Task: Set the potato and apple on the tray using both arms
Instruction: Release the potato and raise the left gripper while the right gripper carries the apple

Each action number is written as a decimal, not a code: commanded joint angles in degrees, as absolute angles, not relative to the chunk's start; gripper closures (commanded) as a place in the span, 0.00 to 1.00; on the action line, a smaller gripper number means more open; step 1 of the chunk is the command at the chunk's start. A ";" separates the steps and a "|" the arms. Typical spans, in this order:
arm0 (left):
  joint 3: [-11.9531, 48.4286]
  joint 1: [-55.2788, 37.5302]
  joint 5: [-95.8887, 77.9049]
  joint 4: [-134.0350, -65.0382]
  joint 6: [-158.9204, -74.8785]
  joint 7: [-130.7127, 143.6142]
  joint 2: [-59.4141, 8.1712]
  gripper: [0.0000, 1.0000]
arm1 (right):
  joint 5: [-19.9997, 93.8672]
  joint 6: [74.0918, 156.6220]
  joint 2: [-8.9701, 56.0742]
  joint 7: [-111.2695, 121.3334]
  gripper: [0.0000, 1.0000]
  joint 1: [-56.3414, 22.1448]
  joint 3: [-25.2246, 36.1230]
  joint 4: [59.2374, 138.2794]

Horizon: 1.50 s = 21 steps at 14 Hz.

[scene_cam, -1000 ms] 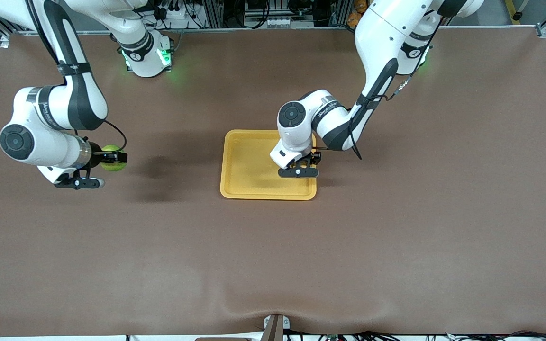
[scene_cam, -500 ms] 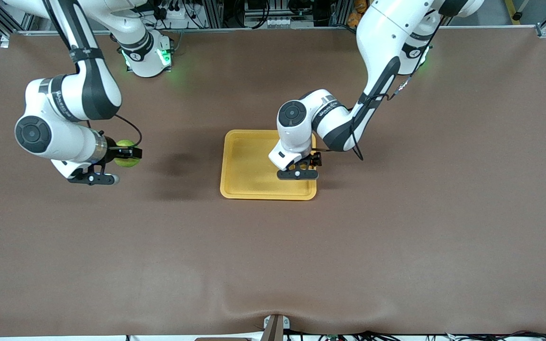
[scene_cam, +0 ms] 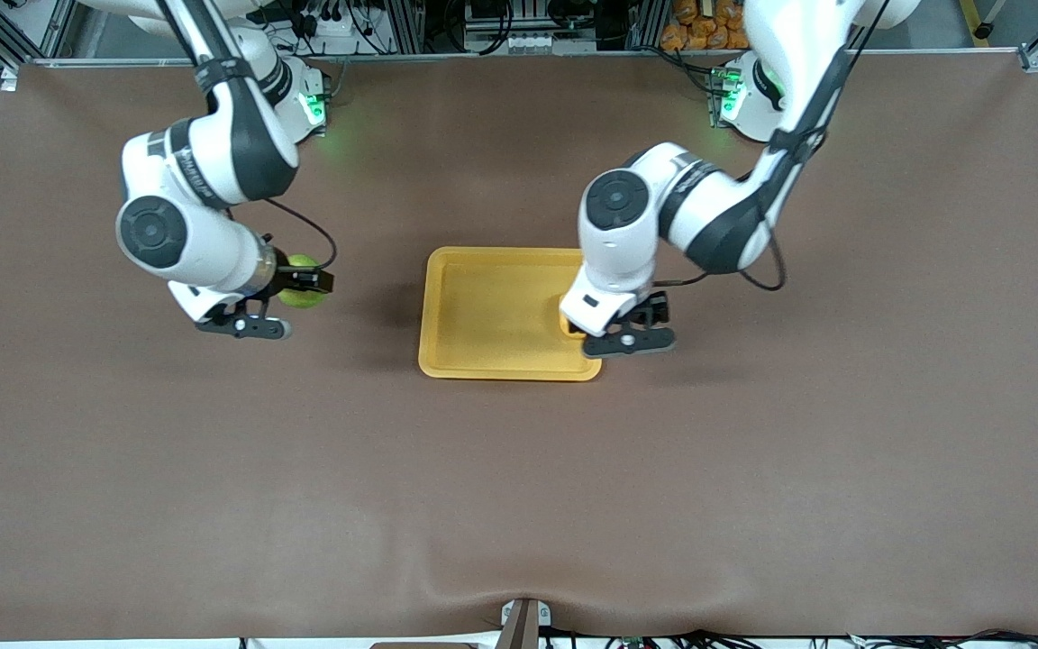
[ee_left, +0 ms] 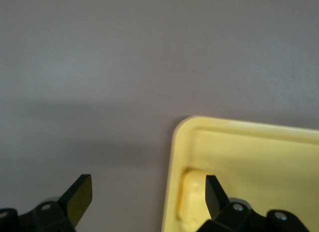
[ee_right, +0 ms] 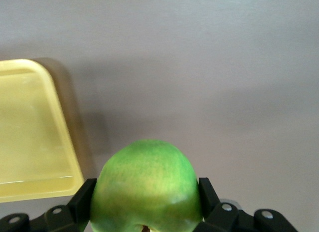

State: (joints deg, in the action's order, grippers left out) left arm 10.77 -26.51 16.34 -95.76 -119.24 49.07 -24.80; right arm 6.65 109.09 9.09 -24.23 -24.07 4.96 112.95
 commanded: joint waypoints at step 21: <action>10.90 -0.53 5.71 -88.96 -89.83 8.98 -0.35 0.00 | 16.96 121.19 34.28 -51.94 1.00 -41.92 5.54 97.38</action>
